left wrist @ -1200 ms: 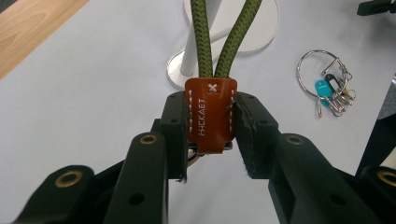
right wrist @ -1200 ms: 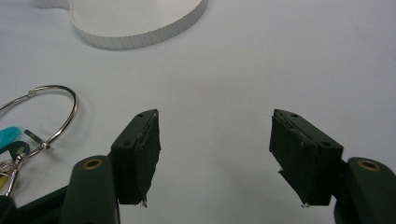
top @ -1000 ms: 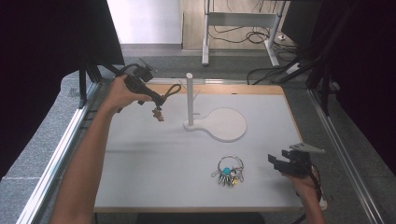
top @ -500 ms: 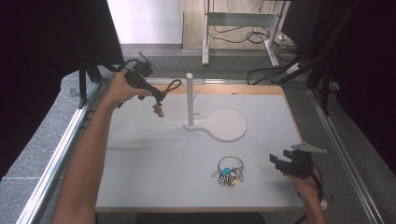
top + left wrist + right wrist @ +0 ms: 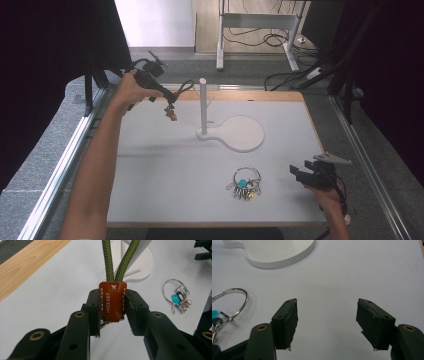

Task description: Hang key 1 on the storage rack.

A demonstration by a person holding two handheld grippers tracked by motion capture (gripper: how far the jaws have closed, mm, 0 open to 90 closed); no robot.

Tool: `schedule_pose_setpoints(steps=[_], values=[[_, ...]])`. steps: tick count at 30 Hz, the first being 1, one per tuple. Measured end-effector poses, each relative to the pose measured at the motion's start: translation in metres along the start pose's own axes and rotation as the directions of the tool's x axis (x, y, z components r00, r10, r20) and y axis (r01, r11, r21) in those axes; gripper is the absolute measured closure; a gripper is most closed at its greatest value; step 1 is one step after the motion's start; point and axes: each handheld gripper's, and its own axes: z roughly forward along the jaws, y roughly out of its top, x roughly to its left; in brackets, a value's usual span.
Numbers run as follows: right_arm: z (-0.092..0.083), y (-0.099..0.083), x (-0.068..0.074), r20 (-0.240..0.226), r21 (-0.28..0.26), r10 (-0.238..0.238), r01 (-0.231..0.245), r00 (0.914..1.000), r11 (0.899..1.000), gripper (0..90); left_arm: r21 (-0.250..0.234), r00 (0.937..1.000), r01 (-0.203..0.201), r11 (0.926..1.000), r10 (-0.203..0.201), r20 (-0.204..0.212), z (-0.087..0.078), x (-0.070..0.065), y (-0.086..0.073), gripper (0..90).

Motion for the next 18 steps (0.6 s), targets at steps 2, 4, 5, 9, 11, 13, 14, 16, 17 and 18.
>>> schedule_pose_setpoints(steps=[2, 4, 5, 9, 11, 13, 14, 16, 17, 18], values=[[0.000, 0.000, 0.000, 0.000, -0.001, 0.002, -0.002, 1.0000, 1.000, 33.8, 0.007, 1.0000, -0.002, 1.0000, 0.002, 0.001, 0.002, 0.002, 0.000, 66.9], [0.000, 0.000, 0.000, 0.000, 0.001, 0.003, -0.003, 1.0000, 1.000, 33.8, 0.011, 1.0000, 0.005, 0.9999, -0.005, 0.004, 0.005, 0.004, 0.001, 66.8], [0.000, 0.000, 0.000, -0.001, 0.001, 0.003, -0.003, 1.0000, 1.000, 33.8, 0.014, 1.0000, 0.006, 0.9999, -0.006, 0.004, 0.006, 0.005, 0.001, 66.9], [0.000, -0.001, 0.000, -0.001, 0.001, 0.002, -0.002, 1.0000, 1.000, 33.8, 0.014, 0.9998, 0.008, 0.9999, -0.009, 0.015, 0.010, 0.006, 0.002, 66.8], [0.000, -0.001, -0.001, -0.001, 0.001, 0.003, -0.003, 1.0000, 1.000, 33.9, 0.009, 0.9998, 0.016, 0.9998, -0.016, 0.016, 0.012, 0.006, 0.003, 66.8], [0.001, -0.001, -0.001, 0.000, 0.003, 0.002, -0.002, 1.0000, 1.000, 33.9, 0.013, 0.9998, 0.006, 0.9999, -0.007, 0.020, 0.014, 0.007, 0.004, 66.8], [0.001, -0.001, -0.001, 0.001, 0.004, 0.001, -0.001, 1.0000, 1.000, 33.9, 0.016, 0.9998, 0.005, 0.9999, -0.005, 0.020, 0.015, 0.006, 0.004, 66.8], [0.001, -0.001, 0.000, 0.000, 0.004, 0.001, -0.001, 1.0000, 1.000, 33.8, 0.013, 0.9997, 0.010, 0.9999, -0.010, 0.023, 0.018, 0.005, 0.005, 66.8], [0.001, -0.001, 0.000, 0.001, 0.004, 0.001, -0.001, 1.0000, 1.000, 33.9, 0.015, 0.9997, 0.011, 0.9998, -0.011, 0.023, 0.020, 0.005, 0.005, 66.8], [0.001, -0.001, 0.000, 0.001, 0.004, 0.001, -0.001, 1.0000, 1.000, 33.9, 0.020, 0.9996, 0.012, 0.9997, -0.013, 0.024, 0.021, 0.005, 0.005, 66.8]])
